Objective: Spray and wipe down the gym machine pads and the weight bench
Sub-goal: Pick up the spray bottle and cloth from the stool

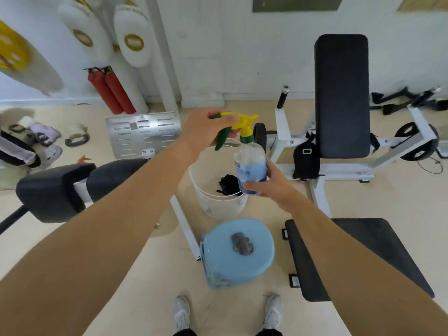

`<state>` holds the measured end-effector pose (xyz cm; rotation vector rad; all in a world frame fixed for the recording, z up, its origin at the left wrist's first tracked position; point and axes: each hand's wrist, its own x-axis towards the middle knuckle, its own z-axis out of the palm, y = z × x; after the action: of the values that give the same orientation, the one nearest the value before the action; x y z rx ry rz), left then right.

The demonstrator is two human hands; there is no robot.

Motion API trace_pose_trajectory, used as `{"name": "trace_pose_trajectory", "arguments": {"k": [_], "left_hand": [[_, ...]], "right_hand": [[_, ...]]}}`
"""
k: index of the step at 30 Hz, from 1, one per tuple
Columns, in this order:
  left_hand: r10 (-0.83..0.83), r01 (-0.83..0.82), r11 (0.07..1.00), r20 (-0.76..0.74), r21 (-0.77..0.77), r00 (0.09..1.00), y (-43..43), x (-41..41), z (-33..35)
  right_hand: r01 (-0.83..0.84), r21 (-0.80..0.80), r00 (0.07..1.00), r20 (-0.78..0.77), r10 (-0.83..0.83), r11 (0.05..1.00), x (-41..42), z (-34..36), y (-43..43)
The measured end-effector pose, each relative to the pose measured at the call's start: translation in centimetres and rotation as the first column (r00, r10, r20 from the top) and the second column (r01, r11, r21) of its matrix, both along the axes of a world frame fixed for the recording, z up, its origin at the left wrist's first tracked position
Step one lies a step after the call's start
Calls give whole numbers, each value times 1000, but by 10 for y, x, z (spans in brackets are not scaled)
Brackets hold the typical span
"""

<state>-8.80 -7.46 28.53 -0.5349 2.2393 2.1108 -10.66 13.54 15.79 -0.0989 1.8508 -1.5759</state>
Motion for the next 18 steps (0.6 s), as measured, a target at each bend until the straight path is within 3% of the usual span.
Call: {"name": "trace_pose_trajectory", "arguments": {"k": [6,12,18], "left_hand": [[62,-58,951,-6,305,998,-15,14,47],[138,-120,959,-51,257,989,-2,27,70],[88,-46,959,-139,279,986,13,37,103]], "right_hand": [[13,-277,981,191,42,961,10,71,-17],[52,-476,954,283,97,878,11,138,-36],[-61,-591,937,243,249,804,10,177,-47]]}}
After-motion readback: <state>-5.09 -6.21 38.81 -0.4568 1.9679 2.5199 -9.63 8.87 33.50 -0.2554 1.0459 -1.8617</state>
